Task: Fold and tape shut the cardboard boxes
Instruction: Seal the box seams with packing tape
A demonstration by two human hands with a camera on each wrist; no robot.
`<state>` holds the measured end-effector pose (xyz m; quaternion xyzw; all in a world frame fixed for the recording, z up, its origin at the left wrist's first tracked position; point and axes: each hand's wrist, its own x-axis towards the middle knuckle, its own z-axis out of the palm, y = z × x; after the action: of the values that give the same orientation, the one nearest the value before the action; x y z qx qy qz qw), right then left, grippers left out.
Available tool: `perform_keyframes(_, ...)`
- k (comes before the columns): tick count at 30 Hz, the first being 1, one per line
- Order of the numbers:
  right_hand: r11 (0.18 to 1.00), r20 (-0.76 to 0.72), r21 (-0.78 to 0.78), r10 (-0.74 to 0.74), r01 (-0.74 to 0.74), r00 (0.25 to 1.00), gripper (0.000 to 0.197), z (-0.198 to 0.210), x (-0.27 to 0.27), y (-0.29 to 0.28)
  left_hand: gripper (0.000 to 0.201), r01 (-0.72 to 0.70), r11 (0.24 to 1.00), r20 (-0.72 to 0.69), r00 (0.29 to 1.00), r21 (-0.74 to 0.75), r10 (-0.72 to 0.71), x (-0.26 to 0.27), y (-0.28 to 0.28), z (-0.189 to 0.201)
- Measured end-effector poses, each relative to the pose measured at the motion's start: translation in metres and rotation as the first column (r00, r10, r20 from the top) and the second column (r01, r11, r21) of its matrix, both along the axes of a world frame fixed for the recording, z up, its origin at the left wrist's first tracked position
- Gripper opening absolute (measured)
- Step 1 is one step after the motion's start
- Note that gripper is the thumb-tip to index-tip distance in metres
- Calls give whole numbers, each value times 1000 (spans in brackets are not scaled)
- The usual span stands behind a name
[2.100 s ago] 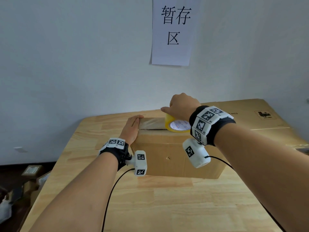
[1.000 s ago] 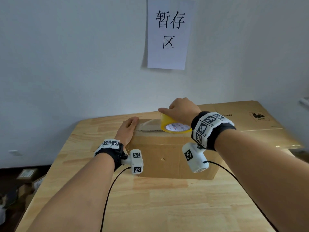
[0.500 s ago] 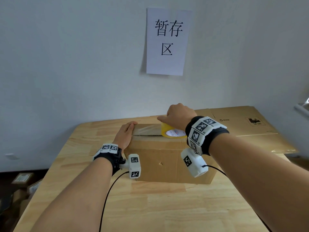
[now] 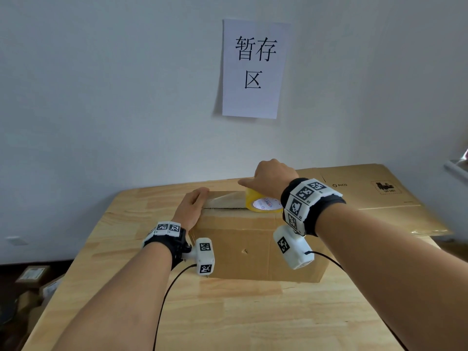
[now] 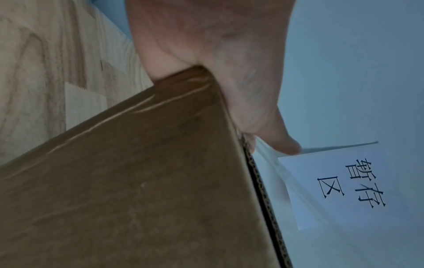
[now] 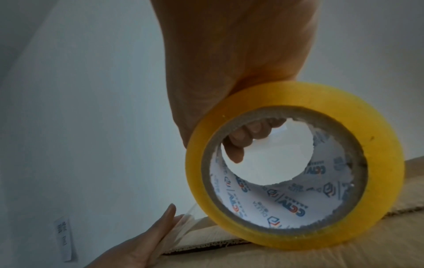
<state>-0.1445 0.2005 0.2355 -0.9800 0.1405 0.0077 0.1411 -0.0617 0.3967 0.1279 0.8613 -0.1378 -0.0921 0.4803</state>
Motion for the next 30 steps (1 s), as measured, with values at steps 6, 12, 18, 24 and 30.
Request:
perform_keyframes(6, 1000, -3, 7, -16, 16, 1000, 47, -2, 2, 1, 42, 67, 998, -97, 993, 9, -66, 2, 9, -4)
perform_keyframes(12, 1000, 11, -25, -7, 7, 1000, 46, -1, 1, 3, 47, 55, 993, -173, 982, -103, -73, 2, 8, -2)
perform_keyframes(18, 990, -19, -126, 56, -58, 998, 44, 0, 1, 11, 46, 12, 992, -173, 984, -125, -34, 3, 4, 0)
perform_keyframes(24, 962, -47, -247, 106, -114, 993, 40, 0, 4, 19, 47, 16, 992, -174, 984, -124, -37, 3, 4, 0)
perform_keyframes(30, 947, -73, -289, 124, -140, 990, 36, 3, 7, 23, 46, 14, 987, -179, 983, -157, -42, 4, 6, -2)
